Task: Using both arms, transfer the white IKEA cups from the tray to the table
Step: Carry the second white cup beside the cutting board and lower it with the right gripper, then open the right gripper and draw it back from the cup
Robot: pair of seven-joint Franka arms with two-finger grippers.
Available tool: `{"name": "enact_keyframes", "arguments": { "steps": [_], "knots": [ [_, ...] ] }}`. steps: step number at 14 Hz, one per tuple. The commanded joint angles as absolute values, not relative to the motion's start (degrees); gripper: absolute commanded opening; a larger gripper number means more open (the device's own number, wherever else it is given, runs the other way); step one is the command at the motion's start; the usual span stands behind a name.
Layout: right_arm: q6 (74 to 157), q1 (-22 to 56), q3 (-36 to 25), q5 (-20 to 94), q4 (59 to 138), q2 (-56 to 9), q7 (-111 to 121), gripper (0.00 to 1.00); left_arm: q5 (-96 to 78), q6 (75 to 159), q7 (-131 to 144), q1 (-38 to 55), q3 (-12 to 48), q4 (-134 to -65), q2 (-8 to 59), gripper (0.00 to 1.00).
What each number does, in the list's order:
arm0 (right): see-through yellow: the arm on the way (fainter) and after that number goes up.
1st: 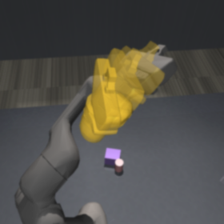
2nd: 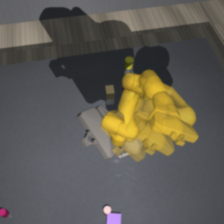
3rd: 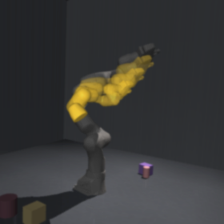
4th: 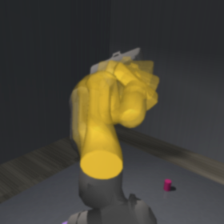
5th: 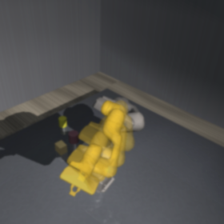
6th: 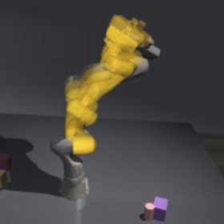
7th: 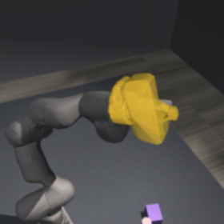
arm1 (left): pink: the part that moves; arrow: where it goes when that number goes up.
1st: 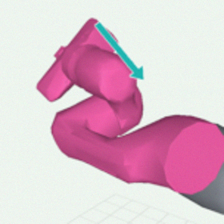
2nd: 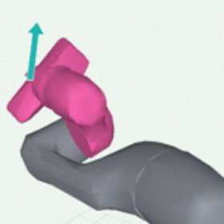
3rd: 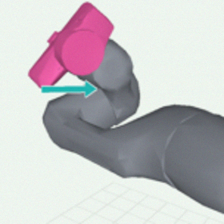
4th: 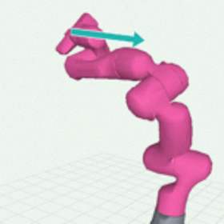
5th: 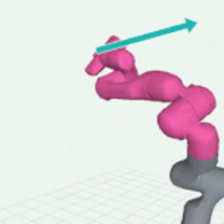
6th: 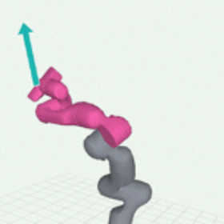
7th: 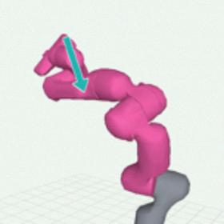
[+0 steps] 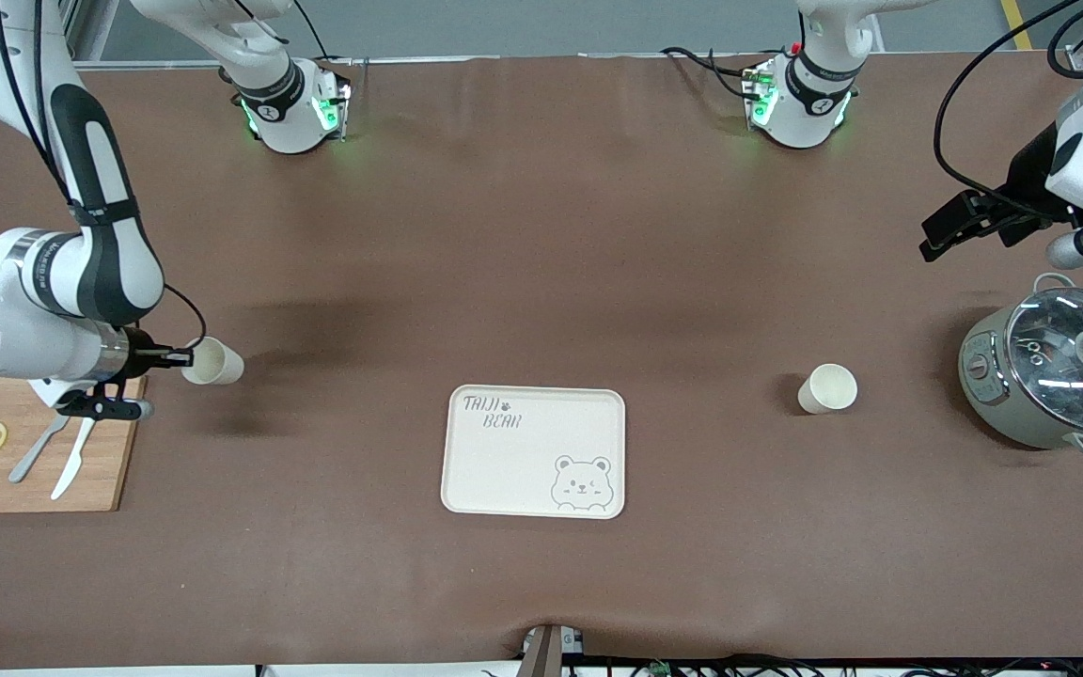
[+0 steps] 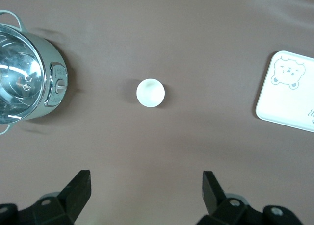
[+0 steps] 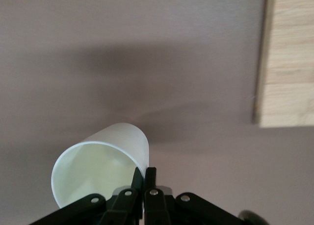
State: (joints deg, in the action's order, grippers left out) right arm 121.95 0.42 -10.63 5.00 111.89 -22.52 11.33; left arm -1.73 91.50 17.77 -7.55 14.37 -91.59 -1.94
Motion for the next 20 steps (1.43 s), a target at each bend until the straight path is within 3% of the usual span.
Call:
{"name": "enact_keyframes", "arguments": {
  "steps": [1,3,4,5,7,9,11,15,18,20],
  "knots": [
    [128.13,-1.84,-10.20,4.48,118.91,-20.04,16.35,0.00,-2.46,89.91,14.69,-8.61,14.50,-90.26,-1.50,1.00],
    [127.88,-1.58,-10.20,4.75,118.92,-20.21,16.35,0.00,-2.37,89.91,14.15,-9.22,14.50,-90.09,-1.58,1.00],
    [127.88,-1.50,-10.20,4.66,118.74,-20.30,16.26,0.10,-2.46,89.91,13.98,-9.75,14.50,-89.30,-1.50,1.00],
    [127.62,-1.41,-10.20,4.75,118.39,-20.39,15.91,0.95,-3.07,89.91,13.97,-10.63,14.41,-88.51,-1.32,1.00],
    [122.65,-1.14,-10.02,4.66,115.60,-20.22,15.90,1.00,-2.37,89.91,13.02,-11.43,14.85,-87.37,-1.32,1.00],
    [109.14,-0.18,-9.85,4.66,106.83,-20.56,15.91,1.00,-2.11,89.91,9.77,-9.07,12.93,-87.45,-1.14,1.00],
    [103.73,-0.35,-9.84,4.13,97.61,-22.84,15.99,1.00,-2.11,89.83,8.62,-2.40,6.27,-87.54,-1.23,1.00],
    [86.26,-0.70,-9.84,3.87,78.70,-24.87,15.91,1.00,1.30,89.82,6.24,0.87,3.43,-87.63,-1.23,1.00],
    [82.80,-0.27,-9.84,3.87,68.84,-24.17,15.91,1.00,1.67,89.65,6.24,0.27,4.22,-87.89,-0.97,1.00],
    [82.71,0.09,-9.58,4.48,66.80,-20.59,16.17,1.00,1.50,89.74,6.42,0.26,4.22,-87.80,-0.70,1.00]
  ]
}}
